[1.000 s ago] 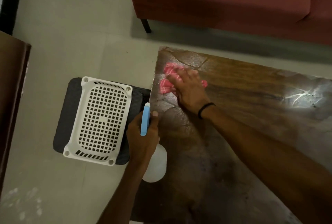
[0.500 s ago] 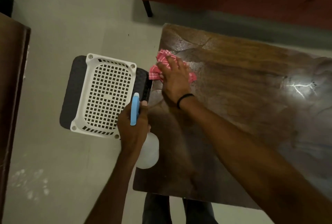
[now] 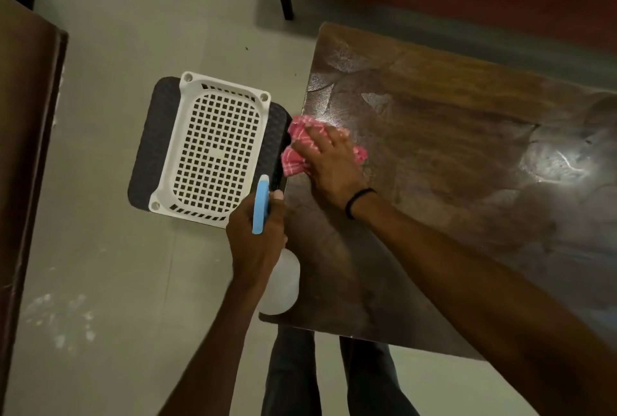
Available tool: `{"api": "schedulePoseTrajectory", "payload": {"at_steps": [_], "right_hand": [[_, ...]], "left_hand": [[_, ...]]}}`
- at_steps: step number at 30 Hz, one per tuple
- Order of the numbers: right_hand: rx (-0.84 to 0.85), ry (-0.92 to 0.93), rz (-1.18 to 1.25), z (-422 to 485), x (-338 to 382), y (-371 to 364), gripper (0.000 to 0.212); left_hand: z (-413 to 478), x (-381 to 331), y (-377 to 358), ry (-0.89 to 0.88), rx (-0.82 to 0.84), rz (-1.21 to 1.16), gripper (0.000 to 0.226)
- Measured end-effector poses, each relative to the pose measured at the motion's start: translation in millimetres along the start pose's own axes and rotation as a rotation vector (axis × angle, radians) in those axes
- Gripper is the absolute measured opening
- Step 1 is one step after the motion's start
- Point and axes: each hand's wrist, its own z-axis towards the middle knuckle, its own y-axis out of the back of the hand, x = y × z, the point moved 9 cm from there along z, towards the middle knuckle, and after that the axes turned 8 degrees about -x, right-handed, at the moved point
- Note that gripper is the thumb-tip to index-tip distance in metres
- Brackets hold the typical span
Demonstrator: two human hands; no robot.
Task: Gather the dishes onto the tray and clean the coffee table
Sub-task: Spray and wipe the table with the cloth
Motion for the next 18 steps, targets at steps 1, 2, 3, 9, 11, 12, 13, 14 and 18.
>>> {"api": "schedulePoseTrajectory", "payload": {"at_steps": [1,2,3,9,11,12,13,14,18], "right_hand": [[0.035,0.058,-0.008,-10.1,-0.4,-0.1,0.053],[0.043,0.065,-0.008,-15.8,-10.1,4.5,0.051],[0.026,0.023,0.001,-17.8,-25.6,10.4,0.05],[-0.019,-0.119,-0.02,-29.8,-86.6,31.7,0.05],[-0.003,-0.111,-0.024,-29.5,-86.4,32.8,0.05],[0.009,-0.119,-0.027,-29.3,-85.9,32.5,0.049],[0.017,-0.125,-0.031,-29.4,-84.9,32.0,0.049],[0.016,-0.133,-0.033,-29.8,-84.3,32.3,0.049],[0.0,-0.146,-0.042,-30.4,-82.9,33.5,0.049]], "left_hand": [[-3.3,3.3,0.2,0.007,0.011,0.002,0.024],[-8.5,5.3,0.1,0.013,0.022,0.004,0.024],[-14.6,7.7,-1.4,0.028,0.041,0.006,0.025],[-65.1,37.9,-13.4,0.1,0.211,0.146,0.027],[-76.9,41.9,-8.4,0.11,0.188,0.159,0.03],[-81.2,42.7,-5.4,0.102,0.173,0.154,0.03],[-84.8,43.4,-3.2,0.094,0.168,0.149,0.029],[-87.5,44.1,-1.5,0.089,0.17,0.141,0.027],[-88.5,41.6,3.0,0.05,0.147,0.134,0.026]]}}
